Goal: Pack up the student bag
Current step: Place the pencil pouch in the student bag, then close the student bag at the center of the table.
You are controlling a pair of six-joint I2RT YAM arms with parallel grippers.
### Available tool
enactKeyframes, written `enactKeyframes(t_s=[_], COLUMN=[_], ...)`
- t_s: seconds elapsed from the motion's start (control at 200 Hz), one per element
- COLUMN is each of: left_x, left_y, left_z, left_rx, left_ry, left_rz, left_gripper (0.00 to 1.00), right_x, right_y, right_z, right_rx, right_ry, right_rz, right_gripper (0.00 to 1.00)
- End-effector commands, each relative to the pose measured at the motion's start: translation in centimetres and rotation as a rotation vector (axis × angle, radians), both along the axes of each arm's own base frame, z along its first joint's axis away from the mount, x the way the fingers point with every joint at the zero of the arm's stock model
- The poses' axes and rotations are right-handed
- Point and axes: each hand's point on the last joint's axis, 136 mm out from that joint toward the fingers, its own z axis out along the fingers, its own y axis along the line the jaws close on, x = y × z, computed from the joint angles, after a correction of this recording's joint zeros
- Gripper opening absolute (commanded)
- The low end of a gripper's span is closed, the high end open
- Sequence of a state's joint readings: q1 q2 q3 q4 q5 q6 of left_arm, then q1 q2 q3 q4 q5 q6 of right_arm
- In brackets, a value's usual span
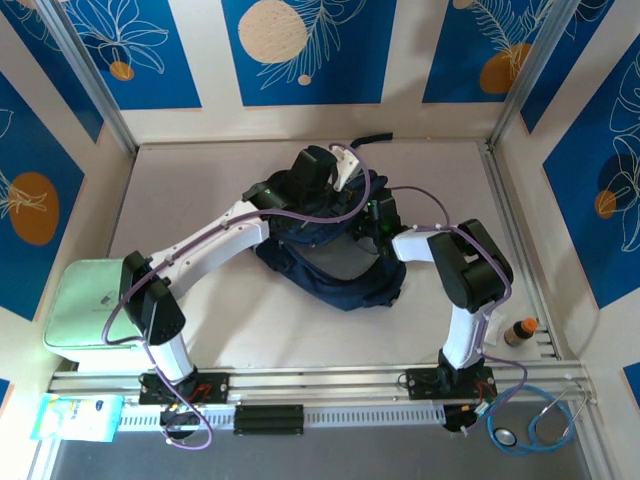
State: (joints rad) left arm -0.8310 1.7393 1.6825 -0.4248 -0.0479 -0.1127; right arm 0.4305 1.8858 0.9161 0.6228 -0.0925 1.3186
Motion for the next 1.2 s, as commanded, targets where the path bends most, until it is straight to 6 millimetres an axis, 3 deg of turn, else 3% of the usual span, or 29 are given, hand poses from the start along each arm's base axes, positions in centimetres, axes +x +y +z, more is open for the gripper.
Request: enactKeyframes(t_s=[0.0,0.14,0.245,0.375,0.47,0.6,0.785,0.92,1.035,1.125,1.196], left_x=[-0.5,-0.6,-0.4,0.2,0.5,0.7,0.3,-0.3,-1.2,-1.6,-2.0], left_y=[-1.8,-1.4,-0.8,-0.2,0.0,0.1,0.0,-0.6,-1.1,-0.8,-0.2], left_z=[8.3,8.3,8.1,6.9,6.0,4.4,1.4,-1.4,-4.4,-6.1,-6.4], left_rx=[-0.237,-0.246,-0.252,-0.245,-0.236,-0.218,-0.2,-0.215,-0.211,-0.212,-0.23], left_ry=[-0.132,-0.131,-0.128,-0.111,-0.1,-0.077,-0.005,0.086,0.195,0.257,0.307], left_rz=[-0.064,-0.066,-0.051,-0.027,-0.018,-0.015,-0.021,-0.037,-0.051,-0.024,-0.02], left_gripper=[0.0,0.0,0.0,0.0,0.0,0.0,0.0,0.0,0.28,0.53,0.66], right_x=[1.7,3.3,3.2,0.9,-1.6,-5.4,-9.4,-11.5,-12.2,-12.1,-11.9], right_y=[1.4,1.0,0.0,-1.2,-2.6,-6.0,-11.9,-16.4,-18.9,-19.3,-19.0], right_z=[-0.2,-1.7,-0.7,1.4,2.7,2.0,1.4,2.5,5.0,7.2,8.3], right_rx=[0.045,0.075,0.075,0.047,0.029,-0.038,-0.11,-0.22,-0.283,-0.314,-0.329], right_ry=[-0.001,0.051,0.023,0.008,0.007,0.086,0.185,0.198,0.152,0.093,0.068], right_rz=[-0.014,-0.031,-0.035,-0.009,0.008,-0.02,-0.061,-0.141,-0.197,-0.188,-0.155], right_gripper=[0.07,0.13,0.26,0.46,0.55,0.62,0.62,0.64,0.66,0.68,0.68])
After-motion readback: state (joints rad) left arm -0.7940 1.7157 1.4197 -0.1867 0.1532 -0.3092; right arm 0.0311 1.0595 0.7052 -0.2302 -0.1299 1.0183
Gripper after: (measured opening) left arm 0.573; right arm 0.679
